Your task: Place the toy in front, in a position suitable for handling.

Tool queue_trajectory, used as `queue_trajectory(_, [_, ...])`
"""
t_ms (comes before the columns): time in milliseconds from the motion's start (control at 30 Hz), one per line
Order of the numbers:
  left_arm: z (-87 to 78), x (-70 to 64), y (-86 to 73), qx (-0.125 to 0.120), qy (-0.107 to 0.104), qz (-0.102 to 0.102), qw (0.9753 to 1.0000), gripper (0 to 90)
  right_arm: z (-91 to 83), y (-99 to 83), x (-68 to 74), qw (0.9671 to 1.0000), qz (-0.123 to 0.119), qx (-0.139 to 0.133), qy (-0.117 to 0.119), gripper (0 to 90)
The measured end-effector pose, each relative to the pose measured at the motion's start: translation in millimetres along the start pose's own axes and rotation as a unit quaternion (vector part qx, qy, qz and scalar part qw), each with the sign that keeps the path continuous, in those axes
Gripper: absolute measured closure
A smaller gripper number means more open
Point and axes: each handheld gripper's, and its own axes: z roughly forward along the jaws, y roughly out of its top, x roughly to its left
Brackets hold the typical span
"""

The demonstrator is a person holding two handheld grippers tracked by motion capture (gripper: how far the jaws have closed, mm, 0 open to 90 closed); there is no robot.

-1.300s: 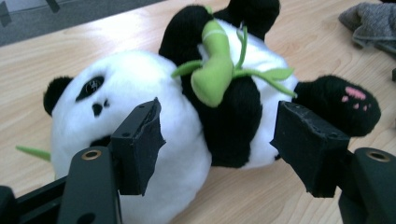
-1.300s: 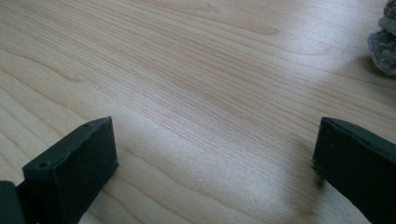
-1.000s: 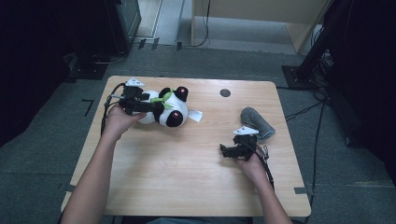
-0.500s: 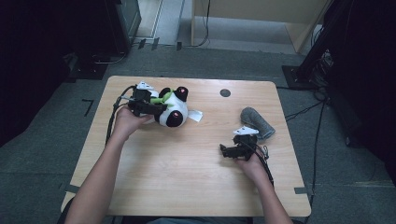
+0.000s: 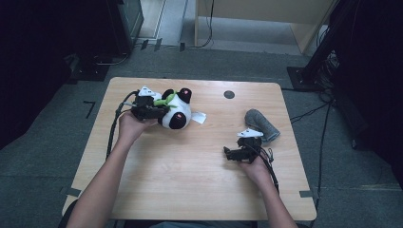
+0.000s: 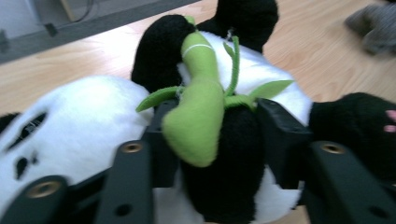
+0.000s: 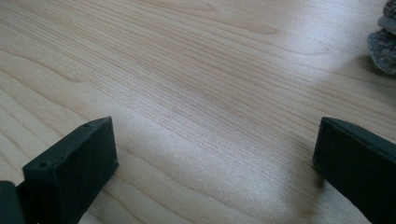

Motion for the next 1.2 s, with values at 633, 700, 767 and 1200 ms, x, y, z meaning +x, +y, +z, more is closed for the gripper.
queue_trajectory(633, [-14.5, -12.0, 9.4, -0.016, -0.019, -0.044, 0.9987, 72.1, -0.1, 0.9, -0.5, 1.0, -0.002, 0.003, 0.0, 0.0])
queue_trajectory(700, [-16.9, -15.6, 10.6, -0.017, -0.023, -0.045, 0.9986, 72.2, -0.8, 1.3, -0.8, 1.0, -0.001, 0.006, 0.002, 0.5])
queue_trajectory(767, [-19.5, -23.0, 11.6, -0.016, -0.025, -0.041, 0.9987, 72.2, -1.6, 1.3, -1.5, 1.0, -0.002, 0.007, 0.002, 2.3])
queue_trajectory(1200, [-26.8, -54.7, 2.1, -0.015, -0.032, -0.041, 0.9985, 72.4, -6.6, 1.8, -6.5, 1.0, -0.003, 0.007, 0.003, 13.1])
